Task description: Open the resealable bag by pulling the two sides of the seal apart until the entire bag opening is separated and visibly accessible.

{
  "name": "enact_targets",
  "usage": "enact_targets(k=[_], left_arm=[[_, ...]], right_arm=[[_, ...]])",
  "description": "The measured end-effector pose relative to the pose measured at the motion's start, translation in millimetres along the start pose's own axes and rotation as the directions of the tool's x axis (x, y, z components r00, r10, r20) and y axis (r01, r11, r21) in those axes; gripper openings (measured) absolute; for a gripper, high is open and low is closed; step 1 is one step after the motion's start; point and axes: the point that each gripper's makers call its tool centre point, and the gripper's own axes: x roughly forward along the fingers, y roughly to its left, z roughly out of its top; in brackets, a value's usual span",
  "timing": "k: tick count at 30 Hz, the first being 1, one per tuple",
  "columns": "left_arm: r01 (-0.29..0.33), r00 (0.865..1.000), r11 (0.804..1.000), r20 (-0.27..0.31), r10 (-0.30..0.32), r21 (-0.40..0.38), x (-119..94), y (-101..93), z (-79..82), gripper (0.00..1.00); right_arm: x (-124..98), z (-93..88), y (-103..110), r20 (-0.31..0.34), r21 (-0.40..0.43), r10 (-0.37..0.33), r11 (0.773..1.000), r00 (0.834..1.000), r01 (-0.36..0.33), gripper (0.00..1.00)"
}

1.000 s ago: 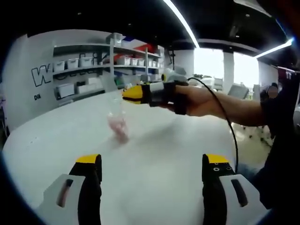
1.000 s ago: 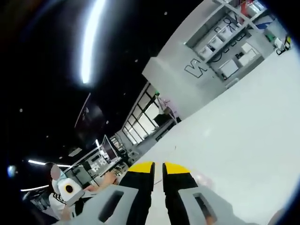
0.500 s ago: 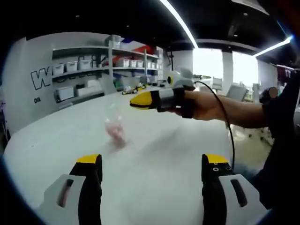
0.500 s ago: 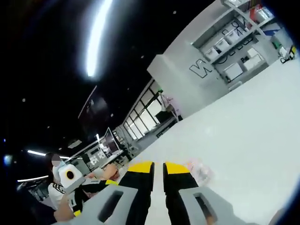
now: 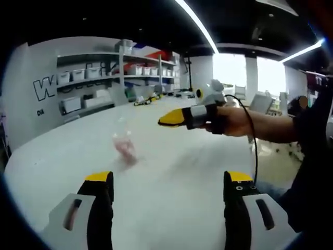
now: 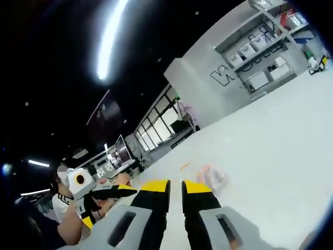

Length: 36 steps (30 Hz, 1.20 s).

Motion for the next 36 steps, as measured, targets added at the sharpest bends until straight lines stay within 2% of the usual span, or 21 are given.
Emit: enact_targets(k=[13,16,19,23,28,36], left_arm=[[-0.001,1.000,1.000,-0.004,0.001,-0.007,-0.6,-0.8,-4.3,0.86],[-0.001,1.000,1.000,-0.004,0.001,-0.011,-0.8,-0.9,-5.2,0.86],[-0.003,1.000,1.000,-0.007,0.002,-0.010,-0.6,-1.0,-6.5,0.86],[-0.003,1.000,1.000,-0.006,0.003,-0.013,-1.1,-2.0,-7.4,0.86],[-0.005,1.000,1.000,-0.005,0.005,-0.015,-2.3,-2.3,-7.8,0.86],[-0.011,1.000,1.000,-0.005,0.011,-0.014,-6.2,-2.8,-7.4,0.86]], right_arm=[[-17.5,-7.5,5.4,-0.018,-0.043,-0.005,0.999,1.000,0.005,0.08],[-16.9,-7.7,5.9,-0.020,-0.052,-0.003,0.999,1.000,0.002,0.14],[-17.6,-9.2,9.5,-0.027,-0.068,0.001,0.998,1.000,-0.003,0.14],[-22.3,-11.0,10.2,-0.040,-0.128,-0.018,0.992,0.999,0.013,0.16],[-31.7,-13.1,8.3,-0.044,-0.173,-0.041,0.984,0.998,0.033,0.24],[-47.5,-13.9,3.9,-0.060,-0.243,-0.080,0.968,0.995,0.063,0.32]])
